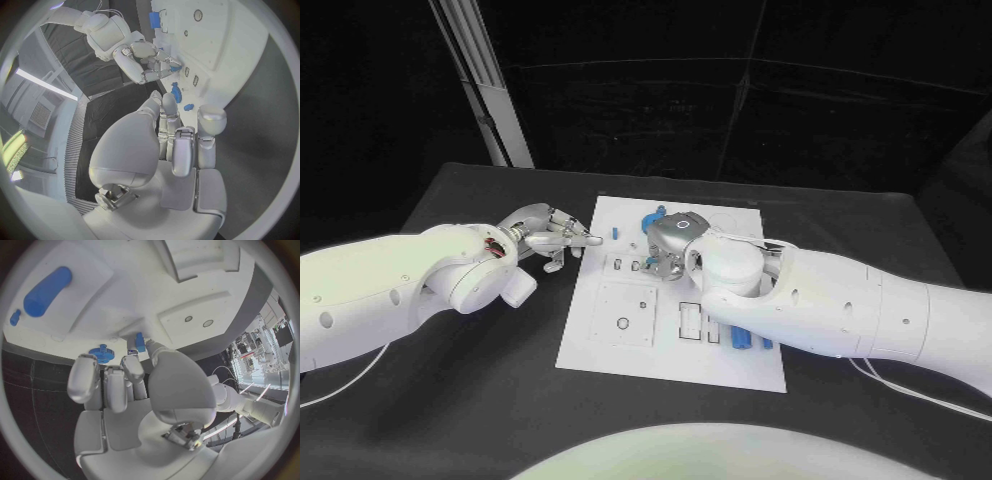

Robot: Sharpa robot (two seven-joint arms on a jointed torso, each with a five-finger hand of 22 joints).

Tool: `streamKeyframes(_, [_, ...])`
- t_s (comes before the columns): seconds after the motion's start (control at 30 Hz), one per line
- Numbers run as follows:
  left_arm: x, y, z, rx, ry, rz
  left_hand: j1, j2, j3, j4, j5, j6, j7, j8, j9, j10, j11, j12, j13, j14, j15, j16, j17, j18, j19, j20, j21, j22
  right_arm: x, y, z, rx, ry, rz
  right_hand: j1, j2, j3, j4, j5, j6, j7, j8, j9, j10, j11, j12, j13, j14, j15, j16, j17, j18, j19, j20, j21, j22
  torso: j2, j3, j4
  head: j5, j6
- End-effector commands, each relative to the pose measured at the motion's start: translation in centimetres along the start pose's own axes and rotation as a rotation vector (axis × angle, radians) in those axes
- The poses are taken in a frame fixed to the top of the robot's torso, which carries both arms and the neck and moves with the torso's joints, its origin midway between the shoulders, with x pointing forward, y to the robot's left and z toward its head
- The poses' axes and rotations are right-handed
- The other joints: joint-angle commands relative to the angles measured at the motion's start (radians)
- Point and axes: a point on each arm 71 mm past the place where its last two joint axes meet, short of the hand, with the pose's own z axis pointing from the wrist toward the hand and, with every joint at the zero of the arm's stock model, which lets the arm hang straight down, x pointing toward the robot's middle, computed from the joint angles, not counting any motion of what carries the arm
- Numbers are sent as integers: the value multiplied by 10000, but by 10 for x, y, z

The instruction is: Assemble the parts on the task board

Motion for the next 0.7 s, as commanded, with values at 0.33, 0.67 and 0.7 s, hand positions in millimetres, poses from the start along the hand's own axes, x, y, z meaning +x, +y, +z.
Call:
streamKeyframes(0.33, [0,-2,1,121,5,-35,-10,-13,54,5,32,-37,-47,39,-17,-78,-6,-71,-18,892,-39,-55,1909,-116,-47,-23,-29,2,1,-1,-1,195,68,-431,-1051,-207,-271,129,-115,44,84,-43,-14,-12,60,-29,36,806,-5,-77,1478,-184,37,59,-31,-1,0,-4,-1,-12,-6])
streamKeyframes(0.67, [-1,-1,1,101,-14,-32,-3,-11,75,-1,33,-38,-50,38,-19,-78,-7,-74,-21,893,-38,-53,1913,-117,-48,-21,-30,3,0,-2,-2,205,-40,-507,-1776,-411,-833,140,-172,36,81,-31,-18,-26,60,-66,25,799,-8,-105,1444,-179,30,56,-56,-22,-4,1,-6,0,-13])
streamKeyframes(0.7, [-1,-1,1,98,-18,-32,-1,-11,79,-3,33,-38,-50,38,-19,-78,-8,-75,-22,893,-38,-52,1915,-117,-49,-21,-30,3,0,-2,-3,199,-63,-503,-1827,-418,-925,139,-164,33,83,-31,-19,-30,60,-74,21,798,-7,-108,1441,-179,29,56,-58,-23,-5,2,-7,3,-13])
